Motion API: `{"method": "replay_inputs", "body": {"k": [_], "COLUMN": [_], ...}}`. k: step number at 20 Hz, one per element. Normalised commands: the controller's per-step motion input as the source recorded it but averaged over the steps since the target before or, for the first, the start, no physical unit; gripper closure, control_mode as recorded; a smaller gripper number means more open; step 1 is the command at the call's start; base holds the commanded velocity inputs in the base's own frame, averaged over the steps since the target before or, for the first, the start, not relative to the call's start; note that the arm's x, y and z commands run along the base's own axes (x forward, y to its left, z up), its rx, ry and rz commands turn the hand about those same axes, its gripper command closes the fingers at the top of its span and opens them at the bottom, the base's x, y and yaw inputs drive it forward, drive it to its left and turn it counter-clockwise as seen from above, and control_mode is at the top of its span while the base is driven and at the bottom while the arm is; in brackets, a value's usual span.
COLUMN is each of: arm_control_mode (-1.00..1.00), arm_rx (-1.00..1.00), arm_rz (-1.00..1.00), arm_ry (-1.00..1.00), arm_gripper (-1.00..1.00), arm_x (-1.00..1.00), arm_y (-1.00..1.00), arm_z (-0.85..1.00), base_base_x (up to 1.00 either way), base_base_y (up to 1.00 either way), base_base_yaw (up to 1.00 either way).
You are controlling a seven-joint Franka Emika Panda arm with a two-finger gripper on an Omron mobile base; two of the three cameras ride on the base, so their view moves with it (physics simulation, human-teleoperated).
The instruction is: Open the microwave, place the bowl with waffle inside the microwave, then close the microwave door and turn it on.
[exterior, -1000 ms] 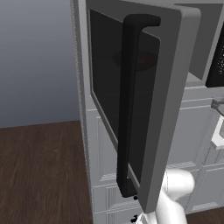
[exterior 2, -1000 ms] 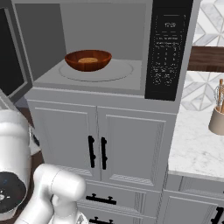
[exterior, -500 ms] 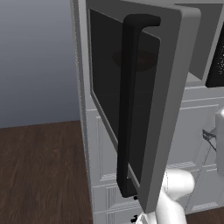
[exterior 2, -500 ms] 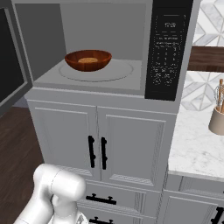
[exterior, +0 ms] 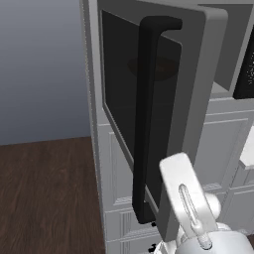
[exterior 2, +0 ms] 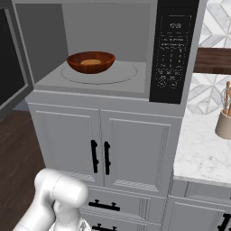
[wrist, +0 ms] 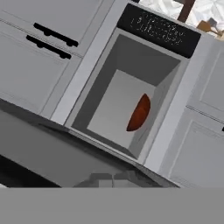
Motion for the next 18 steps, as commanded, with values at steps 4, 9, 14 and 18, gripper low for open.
{"method": "replay_inputs", "body": {"k": [4,9,14,18], "arm_control_mode": [-1.0,-1.0,-1.0,-1.0], "arm_rx": [-0.08,-0.08,-0.06,-0.01], "arm_rz": [-0.34,-0.35,-0.39,-0.31], "arm_ry": [0.0,0.02,0.06,0.08], "arm_gripper": [1.0,1.0,1.0,1.0], "arm_x": [0.11,0.68,1.0,1.0], "arm_y": [0.97,0.91,0.31,-0.28], "arm_z": [-0.38,-0.45,-0.25,-0.07], "base_base_x": [0.0,0.0,0.0,0.0], "base_base_y": [0.0,0.0,0.0,0.0], "base_base_yaw": [0.0,0.0,0.0,0.0]}}
